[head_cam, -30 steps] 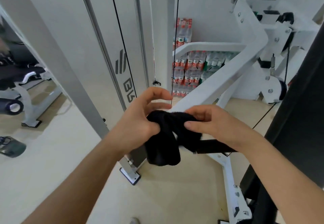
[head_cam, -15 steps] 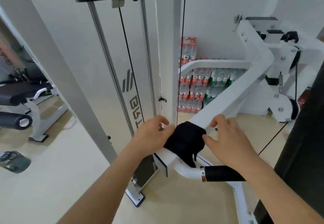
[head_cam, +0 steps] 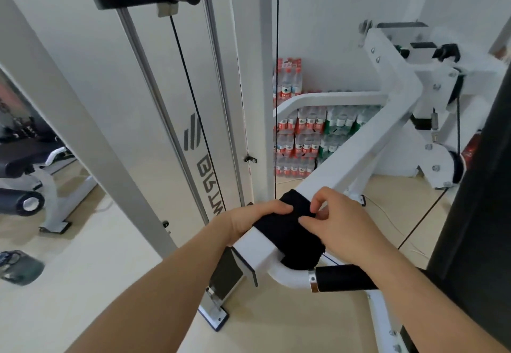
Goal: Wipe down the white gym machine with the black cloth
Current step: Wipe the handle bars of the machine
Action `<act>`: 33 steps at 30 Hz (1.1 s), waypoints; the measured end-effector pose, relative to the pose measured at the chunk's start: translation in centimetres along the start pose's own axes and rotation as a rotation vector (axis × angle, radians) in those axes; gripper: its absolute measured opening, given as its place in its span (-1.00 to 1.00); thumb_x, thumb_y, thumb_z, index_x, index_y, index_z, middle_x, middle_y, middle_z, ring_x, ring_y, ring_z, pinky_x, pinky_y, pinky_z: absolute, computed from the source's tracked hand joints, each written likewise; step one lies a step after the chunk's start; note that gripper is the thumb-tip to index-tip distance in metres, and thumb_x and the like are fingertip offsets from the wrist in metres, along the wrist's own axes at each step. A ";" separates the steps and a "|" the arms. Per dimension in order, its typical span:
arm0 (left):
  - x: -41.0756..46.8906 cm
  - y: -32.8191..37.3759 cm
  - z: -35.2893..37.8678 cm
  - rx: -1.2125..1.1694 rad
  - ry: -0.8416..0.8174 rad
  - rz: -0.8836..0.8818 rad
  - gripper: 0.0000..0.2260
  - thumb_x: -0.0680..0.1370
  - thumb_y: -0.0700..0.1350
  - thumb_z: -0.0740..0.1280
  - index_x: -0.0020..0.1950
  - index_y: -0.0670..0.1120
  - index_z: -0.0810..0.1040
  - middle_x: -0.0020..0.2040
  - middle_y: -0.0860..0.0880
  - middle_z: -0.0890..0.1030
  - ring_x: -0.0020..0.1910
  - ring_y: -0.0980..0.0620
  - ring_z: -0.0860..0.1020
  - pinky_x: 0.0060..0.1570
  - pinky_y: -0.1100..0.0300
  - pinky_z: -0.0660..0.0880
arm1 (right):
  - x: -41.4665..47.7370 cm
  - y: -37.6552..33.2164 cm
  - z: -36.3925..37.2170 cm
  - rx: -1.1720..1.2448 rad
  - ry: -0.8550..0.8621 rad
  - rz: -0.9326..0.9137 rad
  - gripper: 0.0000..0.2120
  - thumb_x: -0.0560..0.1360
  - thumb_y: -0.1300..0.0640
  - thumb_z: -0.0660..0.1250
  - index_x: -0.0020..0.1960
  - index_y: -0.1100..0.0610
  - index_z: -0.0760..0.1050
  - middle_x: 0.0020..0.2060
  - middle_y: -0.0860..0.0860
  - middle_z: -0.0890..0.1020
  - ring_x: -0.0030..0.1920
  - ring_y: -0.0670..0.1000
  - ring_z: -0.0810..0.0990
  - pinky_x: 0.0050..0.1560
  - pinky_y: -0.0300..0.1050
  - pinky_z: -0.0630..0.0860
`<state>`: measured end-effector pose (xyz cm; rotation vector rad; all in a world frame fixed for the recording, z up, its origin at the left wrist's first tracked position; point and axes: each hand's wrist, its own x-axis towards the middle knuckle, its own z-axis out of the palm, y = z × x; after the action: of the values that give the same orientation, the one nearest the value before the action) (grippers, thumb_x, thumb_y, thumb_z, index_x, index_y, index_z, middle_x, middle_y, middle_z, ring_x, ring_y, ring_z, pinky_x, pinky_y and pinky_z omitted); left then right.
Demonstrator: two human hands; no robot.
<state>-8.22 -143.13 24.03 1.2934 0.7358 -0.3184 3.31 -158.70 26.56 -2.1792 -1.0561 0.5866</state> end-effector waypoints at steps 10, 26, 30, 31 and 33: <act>-0.6 2.6 0.5 0.603 0.195 0.139 -0.38 0.50 0.14 0.38 0.50 0.04 0.28 0.34 -0.03 0.51 0.24 -0.02 0.53 0.29 0.10 0.45 | 9.0 8.5 -0.1 0.089 -0.842 0.369 0.05 0.28 0.14 0.63 0.58 -0.13 0.09 0.55 -0.16 0.16 0.54 -0.03 0.15 0.37 -0.02 0.39; 1.0 1.2 6.2 1.286 0.741 0.257 -0.18 0.42 0.08 0.40 0.52 0.05 -0.05 0.14 -0.03 0.45 0.06 -0.11 0.53 -0.14 0.02 0.49 | 6.2 10.4 3.9 0.873 -0.659 0.374 -0.86 0.60 0.25 0.26 -0.07 0.24 0.58 -0.32 0.07 0.59 -0.26 0.03 0.58 0.05 0.06 0.51; 1.1 1.3 7.3 1.410 0.809 0.223 -0.04 0.41 0.10 0.43 0.57 0.03 -0.18 0.37 -0.10 0.31 0.28 -0.15 0.36 0.13 -0.03 0.46 | 4.7 10.2 3.2 0.905 -0.635 0.382 -0.85 0.64 0.27 0.20 0.09 0.32 0.52 -0.35 0.16 0.49 -0.33 0.14 0.60 -0.17 0.02 0.63; 1.0 0.8 7.6 1.447 0.845 0.235 -0.02 0.41 0.12 0.44 0.56 0.04 -0.22 0.39 -0.11 0.29 0.27 -0.15 0.36 0.12 -0.02 0.45 | 4.5 10.0 2.8 0.887 -0.622 0.371 -0.85 0.64 0.27 0.20 0.05 0.30 0.52 -0.39 0.14 0.46 -0.38 0.11 0.58 -0.19 -0.01 0.63; 0.8 -0.1 7.9 1.475 0.915 0.269 0.00 0.43 0.15 0.44 0.54 0.06 -0.27 0.39 -0.11 0.29 0.24 -0.15 0.40 0.07 0.00 0.46 | 4.5 9.9 1.8 0.839 -0.628 0.313 -0.82 0.64 0.27 0.21 -0.04 0.28 0.56 -0.40 0.14 0.46 -0.35 0.10 0.60 -0.04 0.02 0.64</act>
<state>-5.19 -150.44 24.15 3.0146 1.0945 0.0410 9.99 -159.12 17.75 -1.4183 -0.5590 1.5969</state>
